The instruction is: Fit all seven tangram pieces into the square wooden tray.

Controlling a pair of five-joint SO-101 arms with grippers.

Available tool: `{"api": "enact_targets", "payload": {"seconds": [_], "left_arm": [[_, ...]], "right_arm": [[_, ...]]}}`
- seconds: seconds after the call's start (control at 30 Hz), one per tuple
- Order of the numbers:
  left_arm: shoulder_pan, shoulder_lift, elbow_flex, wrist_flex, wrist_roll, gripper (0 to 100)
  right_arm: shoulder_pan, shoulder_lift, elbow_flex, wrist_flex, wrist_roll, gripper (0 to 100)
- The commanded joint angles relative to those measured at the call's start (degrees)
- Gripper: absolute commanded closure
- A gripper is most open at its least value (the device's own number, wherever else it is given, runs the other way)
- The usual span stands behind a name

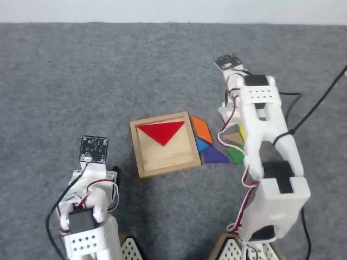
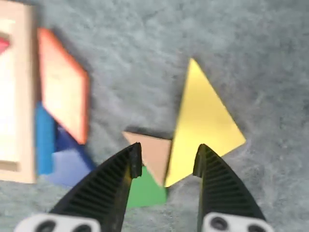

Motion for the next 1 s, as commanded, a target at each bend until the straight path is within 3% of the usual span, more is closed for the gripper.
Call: {"api": "enact_targets", "payload": {"seconds": [0.0,0.2,0.7,0.97], "left_arm": [[0.2,-1.1,-0.5,0.4,0.4,81],[0.2,-1.1,-0.5,0.4,0.4,81],[0.2,-1.1,-0.5,0.4,0.4,81],[0.2,-1.1,-0.5,0.4,0.4,81]], "right_arm": [[0.5,-4.8,-2.4,0.4,-0.5,81.6],[2.1,1.7,-2.4,-1.0,5.5,66.3],[7.5,12.4,-2.5,-8.2,6.2,65.9],[5.9,14.5,-2.5,-8.3,6.4,67.2]]}}
